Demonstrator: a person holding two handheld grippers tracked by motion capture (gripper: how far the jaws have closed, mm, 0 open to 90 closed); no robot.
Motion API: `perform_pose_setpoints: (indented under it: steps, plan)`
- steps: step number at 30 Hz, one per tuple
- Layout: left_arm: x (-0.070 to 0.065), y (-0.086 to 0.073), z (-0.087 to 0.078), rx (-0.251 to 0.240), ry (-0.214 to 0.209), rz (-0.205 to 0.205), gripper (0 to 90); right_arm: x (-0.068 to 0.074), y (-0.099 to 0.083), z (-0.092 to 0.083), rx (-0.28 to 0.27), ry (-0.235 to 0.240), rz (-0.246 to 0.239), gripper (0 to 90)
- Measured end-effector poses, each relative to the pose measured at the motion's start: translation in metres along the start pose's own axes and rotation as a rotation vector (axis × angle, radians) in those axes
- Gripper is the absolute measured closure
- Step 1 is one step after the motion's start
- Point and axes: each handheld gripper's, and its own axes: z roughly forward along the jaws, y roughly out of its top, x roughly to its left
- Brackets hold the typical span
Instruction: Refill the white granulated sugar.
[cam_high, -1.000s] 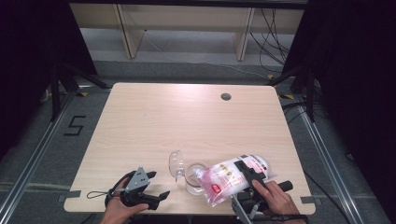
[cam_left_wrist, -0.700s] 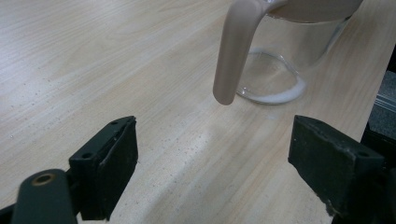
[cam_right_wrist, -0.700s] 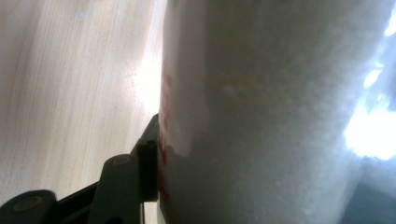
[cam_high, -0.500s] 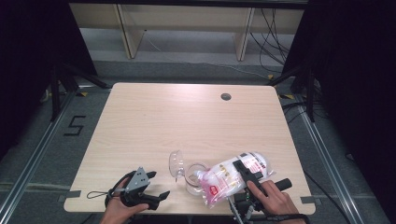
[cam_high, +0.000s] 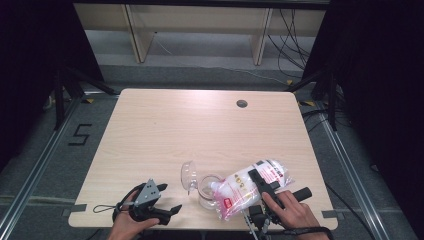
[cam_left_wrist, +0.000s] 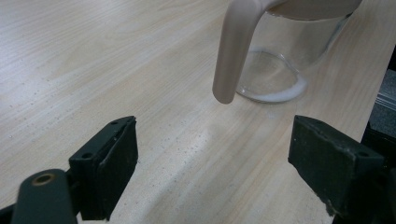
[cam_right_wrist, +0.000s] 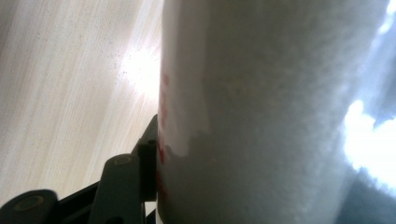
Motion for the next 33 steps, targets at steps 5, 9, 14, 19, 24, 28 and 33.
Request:
perform_pose_setpoints:
  steps: [5,9,14,19,24,28,33]
  plan:
    - [0.0012,0.0001,-0.0009,0.019,0.006,0.012,15.6,0.0009,0.0006,-0.0010,0.004,-0.007,-0.003,48.9]
    - [-0.0007,-0.0004,0.0002,-0.001,-0.001,-0.010,15.6,0.0004,0.0003,-0.0015,0.008,-0.012,-0.011,49.0]
    - [-0.0006,-0.0007,0.0004,0.014,0.003,0.012,15.6,0.0007,0.0000,-0.0009,0.001,-0.014,-0.015,49.1]
    - [-0.0003,-0.0006,0.0005,0.022,0.001,0.016,15.6,-0.0010,-0.0006,-0.0001,-0.013,-0.014,-0.036,49.1]
    - [-0.0004,-0.0009,0.0010,0.024,0.005,0.018,15.6,-0.0004,-0.0008,-0.0008,-0.005,-0.011,-0.032,49.2]
    - [-0.0002,-0.0010,0.0013,0.020,-0.001,0.016,15.6,0.0002,-0.0016,-0.0003,-0.015,-0.020,-0.037,49.2]
    - [-0.0003,-0.0009,0.0012,0.009,-0.001,0.009,15.6,-0.0007,-0.0013,-0.0007,-0.006,-0.016,-0.046,49.3]
